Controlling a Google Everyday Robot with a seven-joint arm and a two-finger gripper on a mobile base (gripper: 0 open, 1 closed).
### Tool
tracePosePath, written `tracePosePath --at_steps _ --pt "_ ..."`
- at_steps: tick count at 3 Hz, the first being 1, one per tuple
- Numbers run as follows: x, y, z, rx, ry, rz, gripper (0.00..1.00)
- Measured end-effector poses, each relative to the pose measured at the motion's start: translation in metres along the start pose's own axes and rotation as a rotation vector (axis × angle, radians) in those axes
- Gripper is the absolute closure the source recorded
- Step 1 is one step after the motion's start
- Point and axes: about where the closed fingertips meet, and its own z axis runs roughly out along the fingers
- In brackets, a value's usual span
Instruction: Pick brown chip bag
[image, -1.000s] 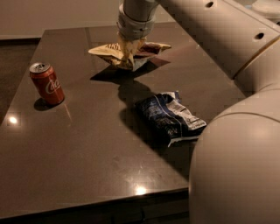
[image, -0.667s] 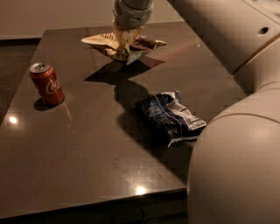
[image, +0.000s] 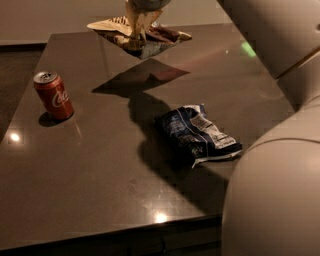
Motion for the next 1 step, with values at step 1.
tracePosePath --at_steps 1 --pt "0.0000 0.0000 0.0001 0.000 0.000 0.000 1.00"
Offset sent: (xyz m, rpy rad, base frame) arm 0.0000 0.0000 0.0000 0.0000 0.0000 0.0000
